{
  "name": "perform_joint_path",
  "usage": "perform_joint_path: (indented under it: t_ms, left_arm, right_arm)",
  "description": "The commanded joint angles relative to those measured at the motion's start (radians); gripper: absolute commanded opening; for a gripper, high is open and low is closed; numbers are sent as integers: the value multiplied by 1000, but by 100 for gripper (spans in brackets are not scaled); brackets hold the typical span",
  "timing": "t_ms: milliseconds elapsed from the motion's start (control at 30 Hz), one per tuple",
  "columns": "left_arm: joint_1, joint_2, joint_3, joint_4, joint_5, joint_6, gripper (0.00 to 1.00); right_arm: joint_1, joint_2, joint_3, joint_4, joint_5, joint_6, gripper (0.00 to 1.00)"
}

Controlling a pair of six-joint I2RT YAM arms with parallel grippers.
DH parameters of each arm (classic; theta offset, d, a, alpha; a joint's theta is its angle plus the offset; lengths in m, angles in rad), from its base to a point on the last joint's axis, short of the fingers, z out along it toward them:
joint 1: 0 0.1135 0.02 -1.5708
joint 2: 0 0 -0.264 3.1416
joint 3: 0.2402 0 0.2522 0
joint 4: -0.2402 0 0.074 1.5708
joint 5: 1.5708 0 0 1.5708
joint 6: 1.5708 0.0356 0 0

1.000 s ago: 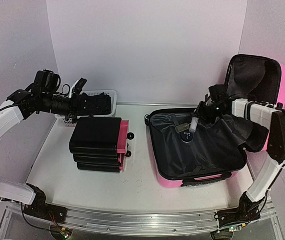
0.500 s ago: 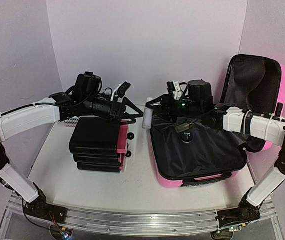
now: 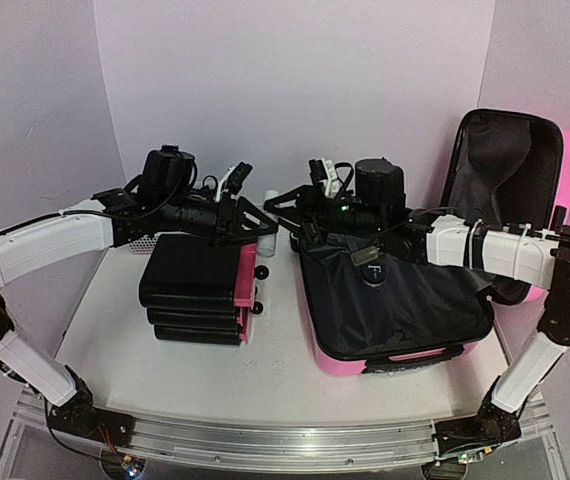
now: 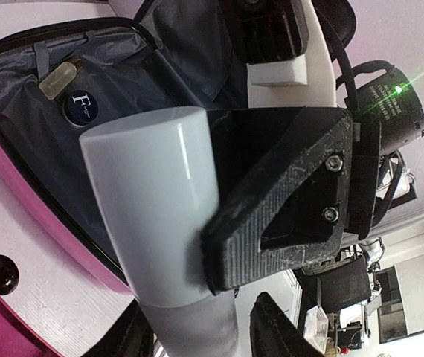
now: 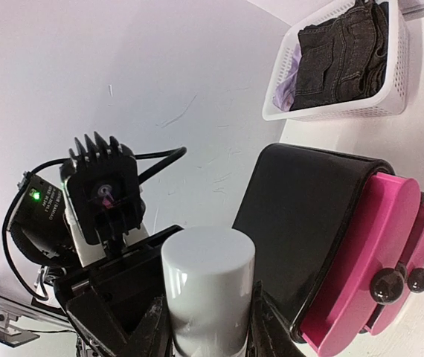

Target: Open, take out, and arrange the luggage

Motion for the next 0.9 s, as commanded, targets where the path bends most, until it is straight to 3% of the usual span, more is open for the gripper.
perform_joint_path:
  t_ms: [0,67,200,267,400,533,867]
  left_arm:
    - [-1,-80,-7,56,-41,13,36]
    - [4,-83,-9,54,-43,11,28]
    - [40,-115,-36,-4,-80,14,18]
    - [58,-142,-29,-114,-141,58,17]
    - [74,-218,-8,-316,-287,177,17]
    - [83,-282,-10,-401,-350,218,17]
    - [87,-302,-25,-410,-331,215,17]
  right_arm:
    - [12,-10,30,89,0,17,7]
    - [13,-13,21,88,-3,12,13]
    - [-20,-73,-36,-26,55,-55,58]
    - [-57,-91,-60,-75,44,-89,72]
    - [-141,-50,-98,-87,-93,-98,87]
    - [-154,110,-18,-121,-274,-111,84]
    - [-134,332,87,-78,-359,-113,65]
